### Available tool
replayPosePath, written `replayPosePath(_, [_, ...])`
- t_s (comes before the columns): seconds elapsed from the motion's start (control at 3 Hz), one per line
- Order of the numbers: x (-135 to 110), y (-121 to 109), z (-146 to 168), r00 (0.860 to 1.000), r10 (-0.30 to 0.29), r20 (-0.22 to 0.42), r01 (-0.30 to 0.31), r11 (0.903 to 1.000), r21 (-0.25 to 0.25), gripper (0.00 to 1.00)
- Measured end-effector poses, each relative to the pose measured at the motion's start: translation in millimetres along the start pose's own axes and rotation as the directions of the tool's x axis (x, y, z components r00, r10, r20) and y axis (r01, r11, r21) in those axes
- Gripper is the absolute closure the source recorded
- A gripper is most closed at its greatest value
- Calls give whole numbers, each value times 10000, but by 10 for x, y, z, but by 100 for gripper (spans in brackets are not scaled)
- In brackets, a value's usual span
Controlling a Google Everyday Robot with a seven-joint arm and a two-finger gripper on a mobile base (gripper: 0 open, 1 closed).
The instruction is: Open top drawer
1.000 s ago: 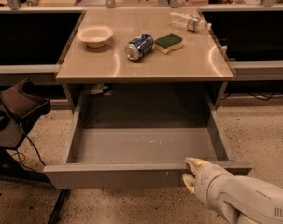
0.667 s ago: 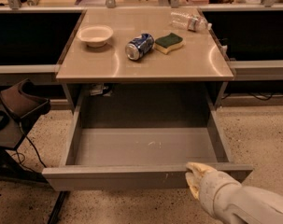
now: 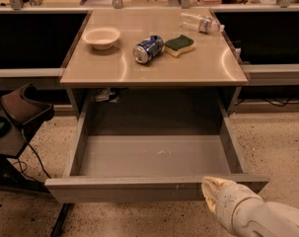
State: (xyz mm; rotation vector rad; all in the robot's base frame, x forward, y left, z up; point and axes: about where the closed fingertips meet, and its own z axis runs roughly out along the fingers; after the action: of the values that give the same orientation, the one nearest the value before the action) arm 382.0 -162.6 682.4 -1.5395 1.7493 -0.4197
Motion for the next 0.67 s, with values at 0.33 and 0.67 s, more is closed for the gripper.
replayPosePath(0.33, [0, 0, 0, 10000, 0, 0, 0, 10000, 0, 34])
replayPosePath(0.67, [0, 0, 0, 10000, 0, 0, 0, 10000, 0, 11])
